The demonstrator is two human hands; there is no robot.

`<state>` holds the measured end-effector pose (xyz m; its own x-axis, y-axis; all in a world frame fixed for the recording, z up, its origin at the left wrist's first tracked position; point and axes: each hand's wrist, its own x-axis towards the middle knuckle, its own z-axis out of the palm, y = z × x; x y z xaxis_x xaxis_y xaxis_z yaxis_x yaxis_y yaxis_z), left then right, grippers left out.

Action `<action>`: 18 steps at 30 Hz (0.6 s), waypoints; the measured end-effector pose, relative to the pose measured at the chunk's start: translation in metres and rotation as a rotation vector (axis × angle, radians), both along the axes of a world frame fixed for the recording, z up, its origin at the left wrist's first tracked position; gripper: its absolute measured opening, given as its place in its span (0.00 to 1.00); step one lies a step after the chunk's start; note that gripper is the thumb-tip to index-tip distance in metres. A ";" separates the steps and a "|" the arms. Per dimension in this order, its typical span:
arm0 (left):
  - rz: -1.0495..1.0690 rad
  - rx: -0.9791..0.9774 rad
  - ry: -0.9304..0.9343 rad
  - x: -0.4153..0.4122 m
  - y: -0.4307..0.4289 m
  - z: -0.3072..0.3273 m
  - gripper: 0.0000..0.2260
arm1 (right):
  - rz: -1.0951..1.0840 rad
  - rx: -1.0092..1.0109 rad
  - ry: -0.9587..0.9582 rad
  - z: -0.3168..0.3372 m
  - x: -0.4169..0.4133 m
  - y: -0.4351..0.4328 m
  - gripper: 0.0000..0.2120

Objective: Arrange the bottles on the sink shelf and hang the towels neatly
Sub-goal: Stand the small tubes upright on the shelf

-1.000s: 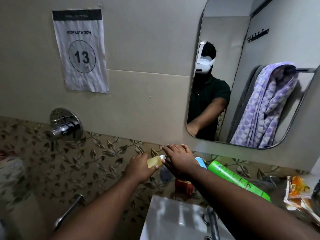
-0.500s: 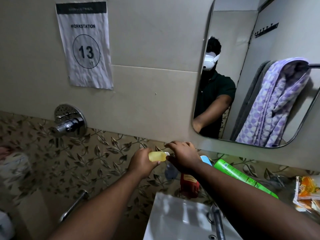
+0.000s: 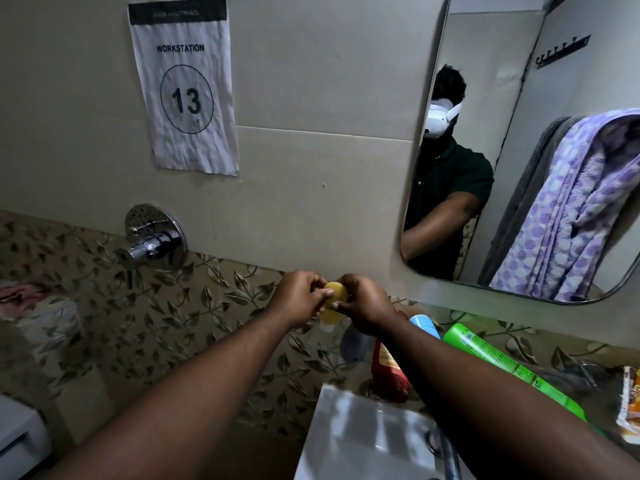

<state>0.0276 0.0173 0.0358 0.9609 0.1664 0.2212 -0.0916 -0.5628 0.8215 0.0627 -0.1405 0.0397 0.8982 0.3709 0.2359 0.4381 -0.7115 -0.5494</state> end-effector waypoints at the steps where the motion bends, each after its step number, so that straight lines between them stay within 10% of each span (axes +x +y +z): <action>1: -0.013 -0.045 0.009 0.002 0.002 -0.002 0.02 | -0.002 -0.001 0.004 0.000 0.001 0.000 0.15; 18: 0.009 0.009 0.057 -0.006 0.013 -0.010 0.07 | 0.031 -0.071 -0.037 0.001 0.000 0.002 0.21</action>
